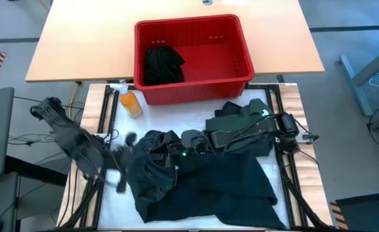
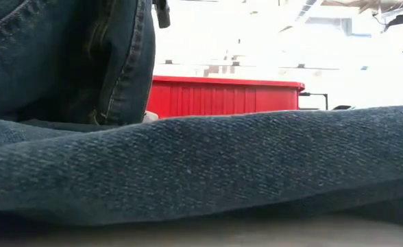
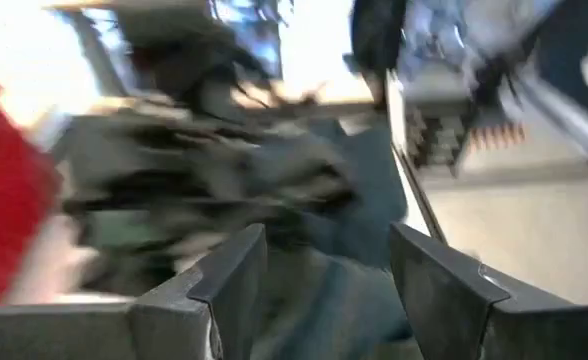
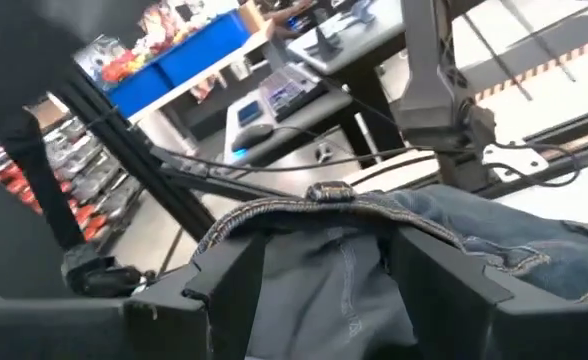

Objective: Fold Laundry from Bin
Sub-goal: Fold the blue pants from the red laundry bin

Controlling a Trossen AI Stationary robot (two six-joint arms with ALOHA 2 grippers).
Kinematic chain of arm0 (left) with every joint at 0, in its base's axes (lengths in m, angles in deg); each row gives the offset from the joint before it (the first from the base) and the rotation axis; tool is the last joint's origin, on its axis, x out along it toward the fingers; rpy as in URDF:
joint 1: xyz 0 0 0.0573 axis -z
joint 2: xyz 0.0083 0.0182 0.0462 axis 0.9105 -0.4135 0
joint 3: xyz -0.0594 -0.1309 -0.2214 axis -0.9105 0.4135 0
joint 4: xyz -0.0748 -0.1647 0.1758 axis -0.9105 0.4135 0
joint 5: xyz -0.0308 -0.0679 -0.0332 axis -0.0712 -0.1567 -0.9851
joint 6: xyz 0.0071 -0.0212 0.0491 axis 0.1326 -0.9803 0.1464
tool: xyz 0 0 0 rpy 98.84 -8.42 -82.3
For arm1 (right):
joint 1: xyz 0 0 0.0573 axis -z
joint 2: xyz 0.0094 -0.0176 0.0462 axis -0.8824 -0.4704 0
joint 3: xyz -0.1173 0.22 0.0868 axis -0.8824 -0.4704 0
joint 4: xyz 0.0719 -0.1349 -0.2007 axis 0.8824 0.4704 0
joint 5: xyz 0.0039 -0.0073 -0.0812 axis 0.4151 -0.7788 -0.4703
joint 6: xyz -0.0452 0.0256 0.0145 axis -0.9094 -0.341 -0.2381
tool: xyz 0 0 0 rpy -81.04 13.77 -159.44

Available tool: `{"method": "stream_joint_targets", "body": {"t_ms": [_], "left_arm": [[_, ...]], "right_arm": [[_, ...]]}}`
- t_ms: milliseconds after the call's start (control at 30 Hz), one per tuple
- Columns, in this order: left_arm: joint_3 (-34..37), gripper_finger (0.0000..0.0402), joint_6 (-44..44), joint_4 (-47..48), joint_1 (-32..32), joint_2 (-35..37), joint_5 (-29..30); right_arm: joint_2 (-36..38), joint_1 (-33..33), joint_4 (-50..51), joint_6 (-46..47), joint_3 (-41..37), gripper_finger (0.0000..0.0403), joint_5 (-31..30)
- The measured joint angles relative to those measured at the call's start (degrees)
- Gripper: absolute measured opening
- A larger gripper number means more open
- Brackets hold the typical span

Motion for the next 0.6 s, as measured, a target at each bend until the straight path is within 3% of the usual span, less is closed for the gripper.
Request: {"method": "stream_joint_targets", "body": {"t_ms": [100,300,500,600], "left_arm": [[-2.2,0.0200,-0.8,3.7,0.3,-5.0,-0.7],[-5.3,0.0200,-4.3,9.0,0.3,-8.5,-0.4],[-7.4,0.0200,7.0,4.9,1.7,-11.6,-4.2],[-9.2,0.0200,10.1,7.4,1.8,-14.3,-4.2]], "right_arm": [[-0.2,0.4,-0.6,-1.2,0.6,0.0244,3.4],[-0.1,-0.3,-0.6,-2.3,0.6,0.0244,4.2],[-0.1,0.2,0.2,-1.4,0.6,0.0244,6.4],[-0.1,0.4,0.1,-0.1,0.6,0.0244,7.0]]}}
